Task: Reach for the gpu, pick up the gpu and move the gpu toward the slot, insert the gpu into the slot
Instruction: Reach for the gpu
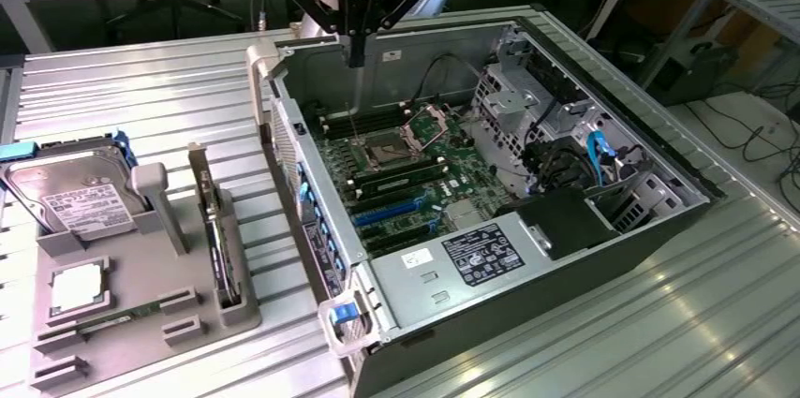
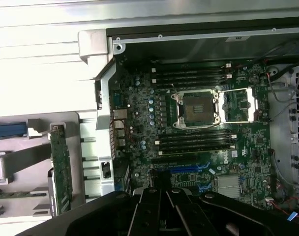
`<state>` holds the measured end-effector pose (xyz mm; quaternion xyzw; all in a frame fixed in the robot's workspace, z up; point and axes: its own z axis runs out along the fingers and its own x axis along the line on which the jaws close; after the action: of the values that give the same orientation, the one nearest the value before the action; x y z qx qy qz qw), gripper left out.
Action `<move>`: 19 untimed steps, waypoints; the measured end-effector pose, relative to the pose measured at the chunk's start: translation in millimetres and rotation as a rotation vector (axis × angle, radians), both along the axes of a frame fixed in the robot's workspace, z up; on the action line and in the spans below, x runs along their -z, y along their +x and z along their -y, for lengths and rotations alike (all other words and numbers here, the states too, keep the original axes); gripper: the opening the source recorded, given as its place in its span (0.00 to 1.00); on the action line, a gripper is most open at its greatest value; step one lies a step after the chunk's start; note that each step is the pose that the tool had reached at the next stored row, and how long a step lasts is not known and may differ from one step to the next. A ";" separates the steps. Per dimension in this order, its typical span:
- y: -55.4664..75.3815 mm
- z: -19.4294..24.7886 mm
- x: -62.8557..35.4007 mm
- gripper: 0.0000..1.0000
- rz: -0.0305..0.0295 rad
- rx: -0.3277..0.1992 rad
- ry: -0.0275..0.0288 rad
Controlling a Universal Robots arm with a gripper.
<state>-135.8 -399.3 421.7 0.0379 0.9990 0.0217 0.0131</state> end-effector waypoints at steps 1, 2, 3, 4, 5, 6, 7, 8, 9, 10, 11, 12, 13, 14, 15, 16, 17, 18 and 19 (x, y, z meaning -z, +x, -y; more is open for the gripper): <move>-0.6 0.0 0.0 0.11 0.0000 0.000 0.0000; -2.0 0.1 0.0 0.11 0.0000 0.000 0.0000; -2.9 0.1 0.0 0.11 -0.0001 0.000 0.0000; -3.6 0.1 0.0 0.11 0.0000 0.000 0.0000; -4.4 0.2 0.0 0.11 0.0000 0.000 0.0001; -5.0 0.2 0.0 0.11 0.0000 0.000 0.0000; -6.0 0.2 0.0 0.11 0.0000 0.000 0.0000; -6.5 0.3 0.0 0.11 0.0000 0.000 0.0000; -7.0 0.3 0.0 0.11 0.0000 0.000 0.0000; -7.7 0.4 0.0 0.11 0.0000 0.000 0.0000; -8.7 0.4 0.0 0.11 0.0000 0.000 0.0001; -9.3 0.4 0.0 0.11 0.0000 0.000 0.0000; -9.9 0.5 0.0 0.11 0.0000 0.000 0.0000; -10.8 0.6 0.0 0.11 0.0000 0.000 0.0000; -11.3 0.7 0.0 0.11 0.0000 0.000 0.0001; -12.0 0.7 0.0 0.11 0.0001 0.000 0.0001; -12.6 0.8 0.0 0.11 0.0000 0.000 0.0000; -13.2 0.8 0.0 0.11 0.0000 0.000 0.0000; -13.8 0.9 0.0 0.11 0.0000 0.000 0.0001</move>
<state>-149.6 -400.2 421.7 0.0379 0.9990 0.0217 0.0131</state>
